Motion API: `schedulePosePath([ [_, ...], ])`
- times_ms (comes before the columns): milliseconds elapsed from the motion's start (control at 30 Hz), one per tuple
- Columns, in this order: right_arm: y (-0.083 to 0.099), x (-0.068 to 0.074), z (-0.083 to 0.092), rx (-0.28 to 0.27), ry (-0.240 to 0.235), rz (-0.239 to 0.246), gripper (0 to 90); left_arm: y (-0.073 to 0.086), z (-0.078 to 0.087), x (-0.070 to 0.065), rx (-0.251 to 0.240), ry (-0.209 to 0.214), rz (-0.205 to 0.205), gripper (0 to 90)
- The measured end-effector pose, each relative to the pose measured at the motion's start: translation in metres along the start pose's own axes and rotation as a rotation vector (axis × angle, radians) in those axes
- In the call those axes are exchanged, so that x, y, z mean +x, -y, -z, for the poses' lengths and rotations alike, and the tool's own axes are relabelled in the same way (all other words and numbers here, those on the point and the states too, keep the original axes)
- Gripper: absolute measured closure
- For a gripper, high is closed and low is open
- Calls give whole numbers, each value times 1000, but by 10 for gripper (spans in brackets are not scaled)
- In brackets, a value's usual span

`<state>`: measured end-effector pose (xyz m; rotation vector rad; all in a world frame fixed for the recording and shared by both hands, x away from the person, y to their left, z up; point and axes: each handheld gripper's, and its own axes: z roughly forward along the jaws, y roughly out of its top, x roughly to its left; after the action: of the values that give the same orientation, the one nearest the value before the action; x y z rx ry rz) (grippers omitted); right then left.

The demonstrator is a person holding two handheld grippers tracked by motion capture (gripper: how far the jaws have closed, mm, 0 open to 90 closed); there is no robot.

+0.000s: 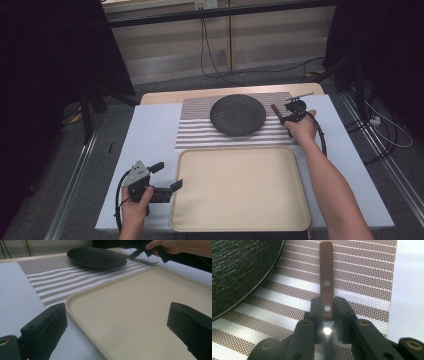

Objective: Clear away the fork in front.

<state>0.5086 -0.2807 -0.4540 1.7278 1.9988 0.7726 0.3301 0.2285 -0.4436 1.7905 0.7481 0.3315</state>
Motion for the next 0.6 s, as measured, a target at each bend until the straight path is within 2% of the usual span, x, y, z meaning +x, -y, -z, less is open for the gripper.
schedulePosePath([
  [167, 1, 1, 0, -7, 8, 6, 784, 0, 1, 1, -10, -4, 10, 31],
  [333, 0, -2, 0, -10, -14, 3, 785, 0, 2, 1, 0, -4, 2, 31],
  [433, 0, -4, 1, -9, -24, -16, 786, 2, 3, 0, 2, -8, 9, 31],
  [567, 1, -7, 5, -30, -46, -32, 787, 2, 2, -2, 8, -4, 3, 32],
  [600, 0, -7, 7, -41, -44, -29, 787, 3, 3, -2, 19, -2, -10, 32],
])
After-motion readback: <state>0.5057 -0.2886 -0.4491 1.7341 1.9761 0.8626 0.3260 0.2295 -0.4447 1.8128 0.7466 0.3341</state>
